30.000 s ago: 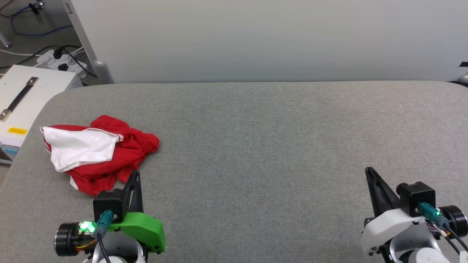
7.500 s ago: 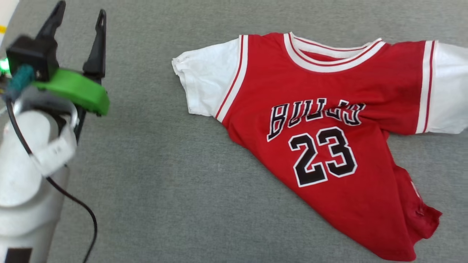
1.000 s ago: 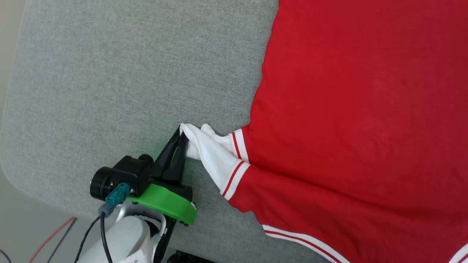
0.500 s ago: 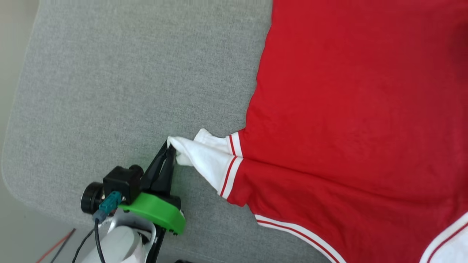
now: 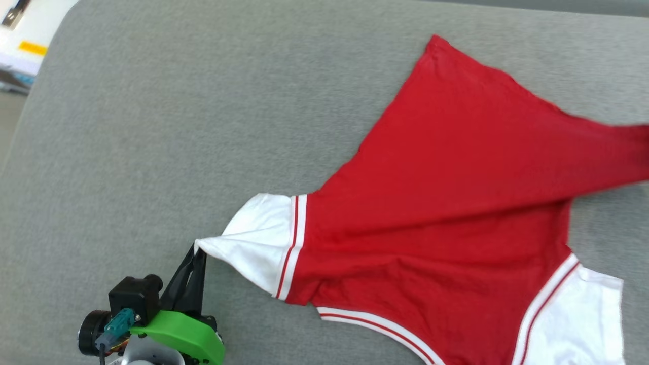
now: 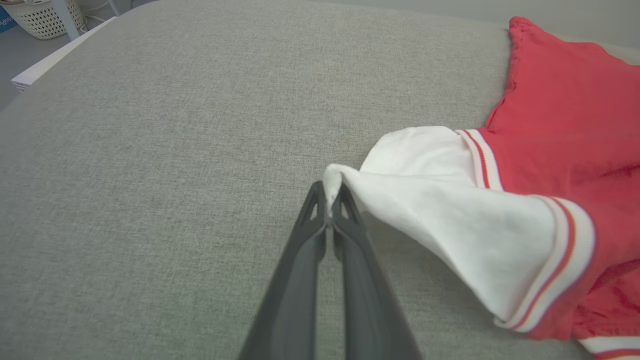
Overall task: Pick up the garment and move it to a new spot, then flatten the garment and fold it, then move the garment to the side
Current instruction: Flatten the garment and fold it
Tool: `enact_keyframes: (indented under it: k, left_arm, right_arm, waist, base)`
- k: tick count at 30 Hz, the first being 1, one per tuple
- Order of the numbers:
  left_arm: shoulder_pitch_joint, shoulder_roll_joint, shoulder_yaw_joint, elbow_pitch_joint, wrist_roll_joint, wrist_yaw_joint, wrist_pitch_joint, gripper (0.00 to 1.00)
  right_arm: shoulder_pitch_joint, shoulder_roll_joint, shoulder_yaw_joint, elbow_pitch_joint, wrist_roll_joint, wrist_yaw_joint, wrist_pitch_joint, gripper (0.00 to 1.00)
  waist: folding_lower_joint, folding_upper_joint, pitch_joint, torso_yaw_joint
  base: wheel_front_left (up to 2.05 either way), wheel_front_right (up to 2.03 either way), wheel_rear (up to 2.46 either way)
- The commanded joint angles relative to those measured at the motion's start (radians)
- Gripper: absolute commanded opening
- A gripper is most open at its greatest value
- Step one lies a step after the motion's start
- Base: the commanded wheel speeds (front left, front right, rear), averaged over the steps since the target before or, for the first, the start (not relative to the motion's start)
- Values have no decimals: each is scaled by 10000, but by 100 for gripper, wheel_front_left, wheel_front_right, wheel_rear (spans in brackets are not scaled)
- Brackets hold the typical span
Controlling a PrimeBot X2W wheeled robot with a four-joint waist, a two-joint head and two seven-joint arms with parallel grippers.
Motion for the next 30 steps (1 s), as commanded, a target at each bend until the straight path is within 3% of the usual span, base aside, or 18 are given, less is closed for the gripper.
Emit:
enact_keyframes:
  k: [1, 9, 14, 19, 20, 21, 30]
  left_arm:
    - [172, 102, 72, -78, -50, 87, 42, 0]
    - [704, 416, 206, -358, -149, 367, 170, 0]
    - [711, 456, 175, -387, -170, 362, 222, 0]
    - [614, 418, 146, -314, -197, 322, 230, 0]
    - [609, 417, 143, -284, -205, 314, 228, 0]
    - [612, 421, 141, -262, -209, 311, 227, 0]
    - [454, 454, 87, -310, -114, 269, 212, 0]
  right_arm:
    - [500, -102, -131, -85, 158, -7, -194, 0]
    - [4330, 155, -1465, -360, 818, -7, -1494, 0]
    - [6689, 1180, -2111, -447, 927, -7, -1862, 0]
    - [7502, 2140, -2520, -179, 555, -7, -1991, 0]
    - [7447, 2308, -2773, -191, 489, -7, -2109, 45]
    - [7379, 2398, -2977, -252, 422, -7, -2190, 100]
    - [6005, 2182, -4887, -2515, -224, -7, -2030, 100]
  waist:
    - [0, 0, -884, -987]
    - [0, 0, -1296, -1507]
    - [0, 0, -1245, -1509]
    - [0, 0, -1187, -1466]
    - [0, 0, -1205, -1477]
    - [0, 0, -1222, -1489]
    - [0, 0, -1197, -1297]
  base:
    - [0, 0, 0]
    - [0, 0, 0]
    - [0, 0, 0]
    - [0, 0, 0]
    - [0, 0, 0]
    - [0, 0, 0]
    - [0, 0, 0]
